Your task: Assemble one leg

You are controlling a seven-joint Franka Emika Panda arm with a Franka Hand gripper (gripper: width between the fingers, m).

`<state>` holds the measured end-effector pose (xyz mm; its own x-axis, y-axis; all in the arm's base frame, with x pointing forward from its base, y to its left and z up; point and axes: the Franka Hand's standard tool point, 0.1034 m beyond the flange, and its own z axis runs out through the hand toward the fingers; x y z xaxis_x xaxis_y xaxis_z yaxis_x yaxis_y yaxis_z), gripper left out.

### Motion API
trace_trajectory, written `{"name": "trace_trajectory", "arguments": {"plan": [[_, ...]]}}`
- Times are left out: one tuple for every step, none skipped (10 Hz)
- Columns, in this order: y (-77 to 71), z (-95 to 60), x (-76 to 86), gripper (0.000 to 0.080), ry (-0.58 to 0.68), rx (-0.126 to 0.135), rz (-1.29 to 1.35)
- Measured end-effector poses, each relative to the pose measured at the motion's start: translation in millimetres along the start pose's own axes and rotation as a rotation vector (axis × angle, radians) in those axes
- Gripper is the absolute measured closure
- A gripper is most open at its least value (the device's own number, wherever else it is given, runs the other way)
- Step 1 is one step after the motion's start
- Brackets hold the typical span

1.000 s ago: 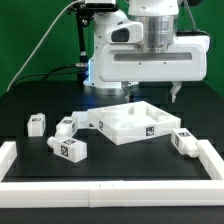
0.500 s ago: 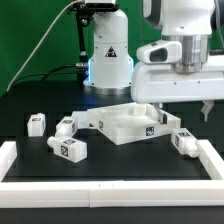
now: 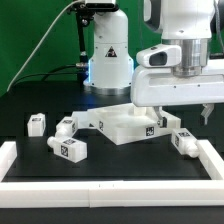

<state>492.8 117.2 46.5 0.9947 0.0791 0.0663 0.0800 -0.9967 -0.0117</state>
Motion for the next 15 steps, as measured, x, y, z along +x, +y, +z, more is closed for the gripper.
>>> {"name": "trace_trajectory", "arguments": {"plan": [[-2.3,8.9,-1.3,0.0151,0.017,-0.003,0.007],[-8.2,23.9,-5.4,0.0151,0.021,-0.008,-0.004],[-11.5,33.9,-8.1,0.0151,0.016,-0.012,-0.013],[-13.0,37.5,-8.6,0.0151,0.013,-0.013,-0.016],[-12.7,36.9,-8.1,0.0151,0.014,-0.013,-0.017],[-12.5,37.1,-8.3,0.0151,0.014,-0.013,-0.016],[-12.5,37.2,-8.3,0.0416,0.014,-0.013,-0.016],[-10.0,37.4,-8.4,0.0416,0.013,-0.015,-0.011],[-9.5,37.5,-8.3,0.0527,0.013,-0.016,-0.011],[-7.6,35.9,-10.1,0.0527,0.005,-0.015,0.005],[-5.6,31.0,-12.8,0.0527,-0.004,-0.011,0.043],[-13.6,27.0,-17.8,0.0527,-0.008,-0.008,0.08],[-22.5,22.5,-26.2,0.0527,-0.015,-0.007,0.123],[-31.6,18.5,-36.9,0.0527,-0.019,-0.006,0.158],[-47.3,16.1,-47.0,0.0527,-0.02,-0.002,0.151]]}}
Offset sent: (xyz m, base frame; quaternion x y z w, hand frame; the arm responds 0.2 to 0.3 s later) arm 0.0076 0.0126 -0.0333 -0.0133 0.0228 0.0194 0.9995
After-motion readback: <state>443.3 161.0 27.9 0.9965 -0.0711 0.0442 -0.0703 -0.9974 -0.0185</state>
